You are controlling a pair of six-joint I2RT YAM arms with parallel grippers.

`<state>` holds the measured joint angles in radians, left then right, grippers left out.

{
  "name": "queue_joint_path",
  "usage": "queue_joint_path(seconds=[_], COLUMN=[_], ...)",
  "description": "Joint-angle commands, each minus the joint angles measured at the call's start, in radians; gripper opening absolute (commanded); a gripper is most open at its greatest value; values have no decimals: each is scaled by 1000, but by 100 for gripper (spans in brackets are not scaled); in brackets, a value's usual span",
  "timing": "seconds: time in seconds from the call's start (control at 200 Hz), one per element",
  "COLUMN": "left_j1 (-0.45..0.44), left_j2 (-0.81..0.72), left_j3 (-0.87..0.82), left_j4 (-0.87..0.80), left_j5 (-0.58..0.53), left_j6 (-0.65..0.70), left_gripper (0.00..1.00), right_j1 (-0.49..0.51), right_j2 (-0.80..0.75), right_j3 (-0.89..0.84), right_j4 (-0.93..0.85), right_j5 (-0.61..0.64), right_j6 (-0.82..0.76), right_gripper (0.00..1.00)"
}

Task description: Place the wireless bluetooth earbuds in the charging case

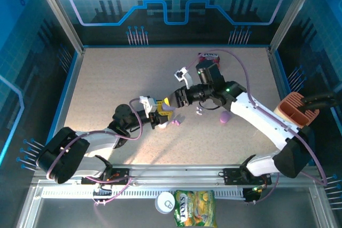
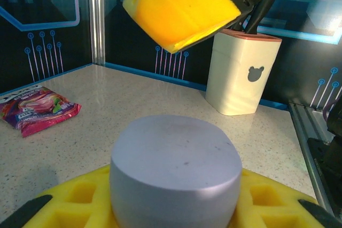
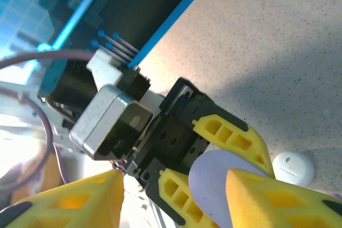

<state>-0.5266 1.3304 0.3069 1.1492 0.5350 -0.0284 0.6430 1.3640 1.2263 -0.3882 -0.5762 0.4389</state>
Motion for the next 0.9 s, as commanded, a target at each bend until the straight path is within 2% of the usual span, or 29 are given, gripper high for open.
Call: queue_joint_path(seconds=[0.0, 0.16, 0.27, 0.405, 0.515, 0.895], left_j1=[-6, -6, -5, -6, -6, -5], left_j2=[-25, -31, -18, 8, 32, 44], left_j3=[29, 15, 16, 25, 32, 32], left_j4=[22, 65, 97, 138, 153, 179], left_j5=[-16, -53, -59, -56, -49, -32], left_j6=[-16, -26, -26, -36, -40, -44], left_gripper=[28, 29, 29, 29, 28, 28], right_j1=[-58, -132, -136, -116, -87, -57], right_j2=[-70, -107, -108, -91, -71, 4], right_j3=[-71, -200, -274, -341, -390, -378], right_j4=[133, 294, 415, 567, 636, 730], right_j5=[33, -67, -154, -199, -208, -224], right_j6=[146, 365, 459, 576, 614, 673], right_gripper=[58, 66, 67, 67, 67, 61])
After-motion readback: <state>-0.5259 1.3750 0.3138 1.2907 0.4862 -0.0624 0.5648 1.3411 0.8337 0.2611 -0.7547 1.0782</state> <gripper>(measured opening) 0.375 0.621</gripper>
